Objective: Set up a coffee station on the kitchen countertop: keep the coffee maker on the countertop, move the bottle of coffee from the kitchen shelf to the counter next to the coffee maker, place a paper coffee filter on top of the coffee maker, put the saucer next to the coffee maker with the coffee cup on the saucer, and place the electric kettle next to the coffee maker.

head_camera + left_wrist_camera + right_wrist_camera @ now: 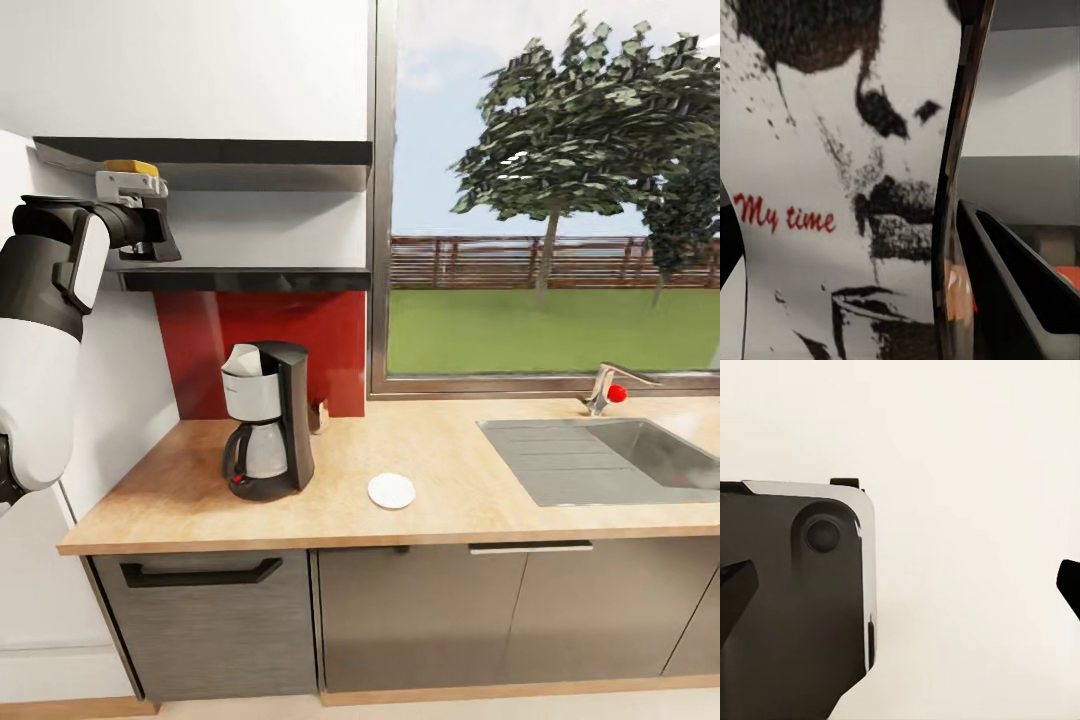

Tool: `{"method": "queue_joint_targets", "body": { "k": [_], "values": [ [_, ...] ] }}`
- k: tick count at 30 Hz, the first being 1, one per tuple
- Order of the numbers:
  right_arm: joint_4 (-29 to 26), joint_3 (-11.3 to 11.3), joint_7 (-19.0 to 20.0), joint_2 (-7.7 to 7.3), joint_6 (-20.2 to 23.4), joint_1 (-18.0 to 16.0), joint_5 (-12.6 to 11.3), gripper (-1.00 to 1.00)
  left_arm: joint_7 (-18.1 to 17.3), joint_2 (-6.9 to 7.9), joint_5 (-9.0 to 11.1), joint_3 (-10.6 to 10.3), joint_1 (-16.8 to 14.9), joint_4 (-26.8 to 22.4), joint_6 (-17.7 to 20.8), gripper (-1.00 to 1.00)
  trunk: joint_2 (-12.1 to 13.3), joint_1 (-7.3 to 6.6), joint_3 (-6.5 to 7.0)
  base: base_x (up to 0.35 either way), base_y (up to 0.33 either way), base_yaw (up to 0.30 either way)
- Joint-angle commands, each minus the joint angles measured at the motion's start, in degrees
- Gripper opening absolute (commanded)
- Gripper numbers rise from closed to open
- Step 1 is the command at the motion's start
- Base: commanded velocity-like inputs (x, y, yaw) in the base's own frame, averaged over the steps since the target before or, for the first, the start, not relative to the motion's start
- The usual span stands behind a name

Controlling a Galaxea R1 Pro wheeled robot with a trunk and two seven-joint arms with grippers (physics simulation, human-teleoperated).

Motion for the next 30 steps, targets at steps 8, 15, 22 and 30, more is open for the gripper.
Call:
{"method": "queue_joint_targets", "body": {
  "k": [8, 15, 22, 30],
  "values": [
    [0.06, 0.01, -0.02, 0.02, -0.18, -0.02, -0.01, 1.00, -0.40, 0.07, 0.01, -0.14, -0.01, -0.07, 0.25, -1.00, -0.03, 0.02, -0.02, -0.201, 0.000, 0.000],
    [0.06, 0.01, -0.02, 0.02, -0.17, -0.02, -0.01, 1.00, -0.47, 0.07, 0.09, -0.14, 0.04, -0.09, 0.31, -1.00, -0.03, 0.02, -0.02, -0.181, 0.000, 0.000],
    [0.01, 0.01, -0.02, 0.07, -0.12, -0.02, -0.02, 1.00, -1.89, 0.42, 0.11, -0.14, 3.59, -4.47, 0.32, -1.00, -0.03, 0.02, -0.02, -0.015, 0.000, 0.000],
    [-0.02, 0.01, -0.02, 0.19, -0.13, -0.02, -0.02, 1.00, -12.24, 2.85, -0.07, -0.06, 14.59, -17.31, 0.41, -1.00, -0.03, 0.02, -0.02, -0.001, 0.000, 0.000]
  ]
}}
